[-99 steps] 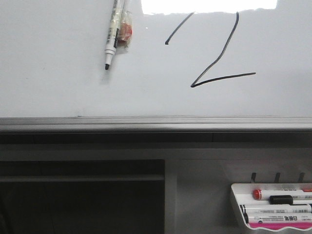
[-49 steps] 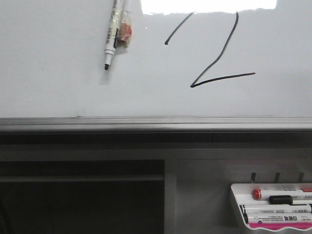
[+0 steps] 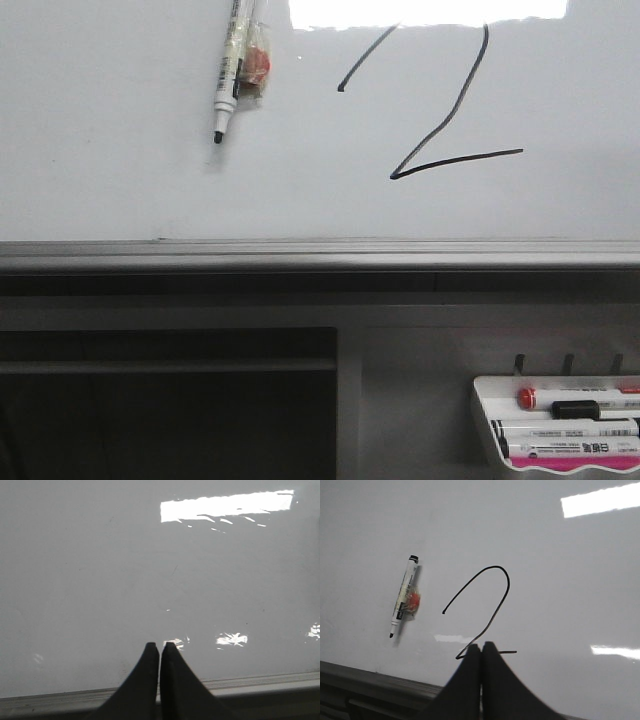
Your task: Write number 2 on whiteboard
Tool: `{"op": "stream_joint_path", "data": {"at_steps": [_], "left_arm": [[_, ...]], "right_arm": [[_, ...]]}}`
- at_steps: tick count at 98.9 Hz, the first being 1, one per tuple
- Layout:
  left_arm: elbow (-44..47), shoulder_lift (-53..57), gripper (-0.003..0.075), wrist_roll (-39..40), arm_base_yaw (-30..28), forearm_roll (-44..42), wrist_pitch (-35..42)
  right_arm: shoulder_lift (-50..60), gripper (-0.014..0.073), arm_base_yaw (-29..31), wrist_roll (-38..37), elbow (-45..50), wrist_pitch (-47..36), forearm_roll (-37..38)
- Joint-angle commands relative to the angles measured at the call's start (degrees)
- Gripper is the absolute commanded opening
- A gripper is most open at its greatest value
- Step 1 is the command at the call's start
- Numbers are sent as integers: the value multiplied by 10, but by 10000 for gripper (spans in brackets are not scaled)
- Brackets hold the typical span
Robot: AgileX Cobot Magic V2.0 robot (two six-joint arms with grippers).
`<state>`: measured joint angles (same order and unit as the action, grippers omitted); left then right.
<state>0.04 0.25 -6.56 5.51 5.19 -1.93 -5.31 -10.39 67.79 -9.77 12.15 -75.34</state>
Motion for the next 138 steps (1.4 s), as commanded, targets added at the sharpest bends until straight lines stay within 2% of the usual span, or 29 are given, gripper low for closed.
{"op": "stream_joint_path", "data": {"at_steps": [1, 3, 7, 15, 19, 24, 34, 45, 52, 68, 77, 81, 86, 138], "left_arm": [[7, 15, -20, 6, 1, 3, 44], [7, 15, -20, 6, 1, 3, 44], [7, 15, -20, 6, 1, 3, 44], [7, 15, -20, 6, 1, 3, 44], [7, 15, -20, 6, 1, 3, 44], [7, 15, -20, 6, 1, 3, 44], [7, 15, -20, 6, 1, 3, 44], [7, 15, -20, 6, 1, 3, 44], [7, 15, -20, 6, 1, 3, 44], [7, 15, -20, 6, 1, 3, 44], [7, 15, -20, 6, 1, 3, 44], [7, 15, -20, 6, 1, 3, 44], [7, 15, -20, 6, 1, 3, 44], [7, 15, -20, 6, 1, 3, 44]], "right_arm": [[-6, -74, 2, 5, -15, -20, -10], [-6, -74, 2, 5, -15, -54, -10], [-6, -74, 2, 5, -15, -65, -1], [-6, -74, 4, -27, -15, -91, 89], [-6, -74, 14, -88, -15, -101, 154], [-6, -74, 30, -181, -15, -105, 277], [-6, -74, 74, -356, -15, -89, 472], [-4, -74, 122, -474, -11, -59, 635], [5, -74, 132, -517, 7, -71, 694], [61, -74, 132, -522, 81, -121, 711], [67, -74, 132, -554, 122, -157, 737], [69, -74, 132, -574, 119, -121, 746], [69, -74, 132, -574, 121, -114, 746], [69, -74, 132, -575, 119, -121, 746]]}}
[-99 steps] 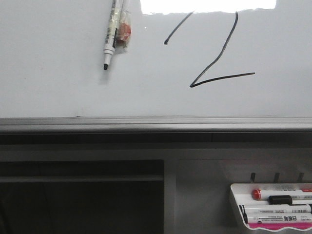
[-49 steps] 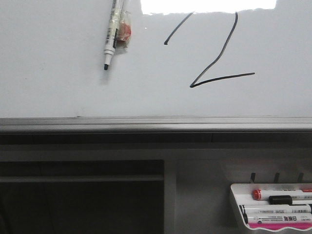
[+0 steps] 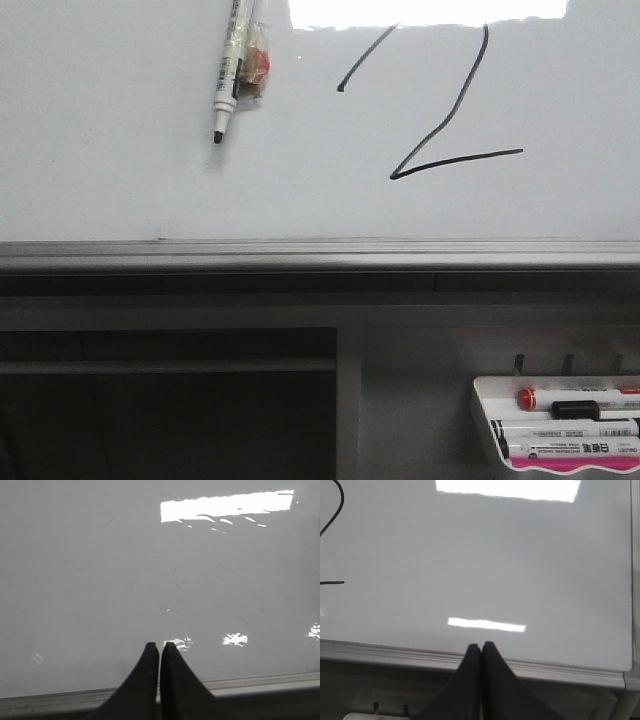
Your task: Write number 2 on whiteboard
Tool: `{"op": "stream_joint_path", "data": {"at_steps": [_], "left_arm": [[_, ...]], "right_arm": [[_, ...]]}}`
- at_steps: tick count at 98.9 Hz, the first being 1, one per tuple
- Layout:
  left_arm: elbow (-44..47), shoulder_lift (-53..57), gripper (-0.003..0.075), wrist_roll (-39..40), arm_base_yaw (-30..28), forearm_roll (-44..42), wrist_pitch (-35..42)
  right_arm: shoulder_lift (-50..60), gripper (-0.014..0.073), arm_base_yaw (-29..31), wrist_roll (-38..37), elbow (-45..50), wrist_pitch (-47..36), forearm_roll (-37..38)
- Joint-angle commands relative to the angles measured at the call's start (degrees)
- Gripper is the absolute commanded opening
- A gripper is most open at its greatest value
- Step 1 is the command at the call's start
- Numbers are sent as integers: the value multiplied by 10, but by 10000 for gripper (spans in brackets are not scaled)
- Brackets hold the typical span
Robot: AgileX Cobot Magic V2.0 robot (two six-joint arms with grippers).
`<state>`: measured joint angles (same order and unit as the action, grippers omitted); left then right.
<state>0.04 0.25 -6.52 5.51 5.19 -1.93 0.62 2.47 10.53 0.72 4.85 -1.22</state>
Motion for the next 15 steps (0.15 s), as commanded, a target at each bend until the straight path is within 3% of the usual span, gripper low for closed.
{"op": "stream_joint_path", "data": {"at_steps": [1, 15], "left_arm": [[7, 15, -20, 5, 1, 3, 44], [7, 15, -20, 5, 1, 3, 44]], "right_arm": [[9, -74, 3, -3, 15, -49, 5], [9, -74, 3, -3, 15, -49, 5]]}}
